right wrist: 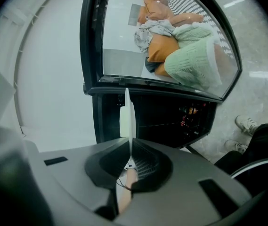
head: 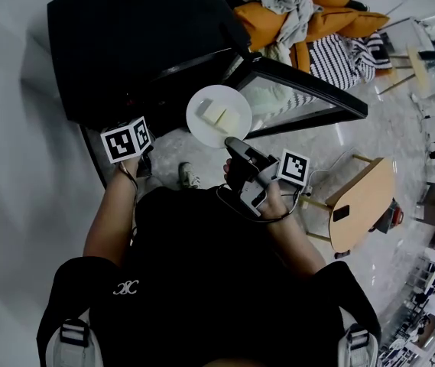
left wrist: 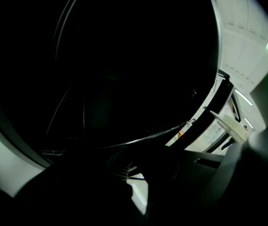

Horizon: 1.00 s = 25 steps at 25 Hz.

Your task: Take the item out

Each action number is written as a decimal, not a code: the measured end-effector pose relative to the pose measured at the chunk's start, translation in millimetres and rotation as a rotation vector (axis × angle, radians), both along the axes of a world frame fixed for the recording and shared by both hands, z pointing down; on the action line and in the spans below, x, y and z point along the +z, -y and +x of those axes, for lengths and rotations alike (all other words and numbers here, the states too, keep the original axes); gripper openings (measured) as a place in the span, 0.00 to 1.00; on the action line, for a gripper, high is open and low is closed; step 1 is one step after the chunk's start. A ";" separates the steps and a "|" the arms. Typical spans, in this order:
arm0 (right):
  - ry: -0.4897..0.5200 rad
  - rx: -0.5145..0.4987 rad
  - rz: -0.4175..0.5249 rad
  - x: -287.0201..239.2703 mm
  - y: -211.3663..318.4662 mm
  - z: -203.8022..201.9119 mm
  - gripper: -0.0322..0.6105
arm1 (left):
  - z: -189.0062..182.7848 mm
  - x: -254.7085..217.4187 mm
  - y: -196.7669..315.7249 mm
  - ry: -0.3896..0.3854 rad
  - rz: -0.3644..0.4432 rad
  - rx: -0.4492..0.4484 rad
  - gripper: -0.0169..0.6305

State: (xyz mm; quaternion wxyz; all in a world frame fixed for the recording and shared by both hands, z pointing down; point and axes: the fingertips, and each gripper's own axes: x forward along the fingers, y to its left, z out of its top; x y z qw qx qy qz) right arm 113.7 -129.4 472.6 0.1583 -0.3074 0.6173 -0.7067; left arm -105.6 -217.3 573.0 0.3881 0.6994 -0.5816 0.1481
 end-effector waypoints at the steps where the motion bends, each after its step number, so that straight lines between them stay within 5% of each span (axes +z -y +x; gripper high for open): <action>1: 0.000 0.003 0.001 0.6 0.1 1.0 0.08 | -1.2 1.6 1.6 0.006 0.000 -0.002 0.03; 18: -0.013 -0.003 0.036 -1.6 1.9 3.1 0.08 | -25.7 11.6 62.3 0.134 0.036 -0.015 0.03; 25: -0.027 -0.001 0.034 5.1 1.3 6.4 0.08 | -44.0 23.0 83.4 0.165 0.086 -0.138 0.03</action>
